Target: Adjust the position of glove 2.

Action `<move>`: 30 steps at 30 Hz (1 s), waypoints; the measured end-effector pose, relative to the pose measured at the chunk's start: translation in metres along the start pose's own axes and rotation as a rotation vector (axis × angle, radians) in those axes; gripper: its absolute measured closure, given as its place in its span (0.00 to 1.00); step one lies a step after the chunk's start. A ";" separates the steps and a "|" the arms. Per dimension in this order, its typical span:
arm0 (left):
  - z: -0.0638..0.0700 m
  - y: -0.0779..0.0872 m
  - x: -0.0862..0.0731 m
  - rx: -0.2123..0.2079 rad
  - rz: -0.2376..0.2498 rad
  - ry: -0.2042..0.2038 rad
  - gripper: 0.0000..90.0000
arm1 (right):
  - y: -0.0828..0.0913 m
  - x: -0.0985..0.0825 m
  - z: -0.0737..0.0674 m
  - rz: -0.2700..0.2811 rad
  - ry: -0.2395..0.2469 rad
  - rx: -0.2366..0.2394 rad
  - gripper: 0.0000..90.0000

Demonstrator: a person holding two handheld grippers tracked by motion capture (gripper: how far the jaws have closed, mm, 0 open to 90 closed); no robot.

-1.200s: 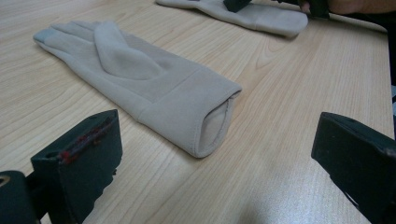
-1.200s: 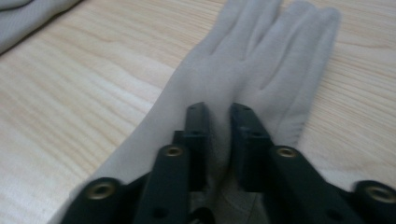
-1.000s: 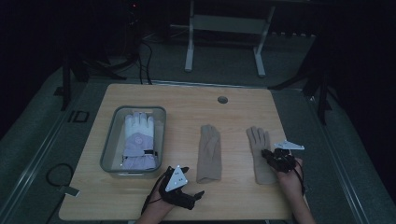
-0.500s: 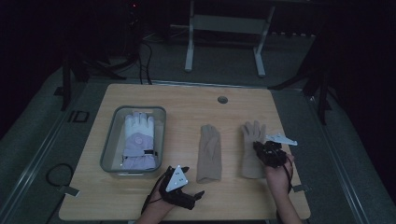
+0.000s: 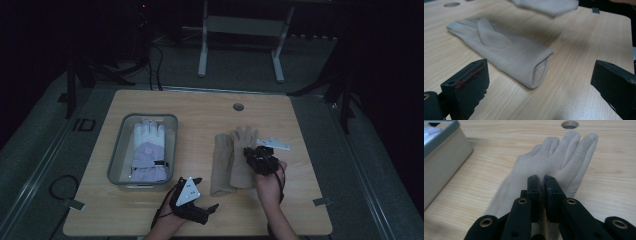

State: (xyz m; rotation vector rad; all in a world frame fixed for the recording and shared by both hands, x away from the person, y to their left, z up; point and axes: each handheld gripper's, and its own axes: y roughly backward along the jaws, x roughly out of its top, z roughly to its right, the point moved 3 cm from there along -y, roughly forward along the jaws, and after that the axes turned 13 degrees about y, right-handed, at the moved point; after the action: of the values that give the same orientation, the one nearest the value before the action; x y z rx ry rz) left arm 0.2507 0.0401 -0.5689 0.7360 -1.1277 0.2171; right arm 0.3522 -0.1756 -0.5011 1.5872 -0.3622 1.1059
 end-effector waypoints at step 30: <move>-0.003 -0.001 -0.001 -0.018 -0.003 0.020 0.02 | -0.058 -0.022 -0.049 -0.116 0.036 0.054 0.86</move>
State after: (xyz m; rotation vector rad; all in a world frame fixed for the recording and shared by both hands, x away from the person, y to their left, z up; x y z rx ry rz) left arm 0.2531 0.0414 -0.5708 0.7186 -1.1085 0.2109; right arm 0.3604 -0.1194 -0.5563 1.6131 -0.2157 1.0613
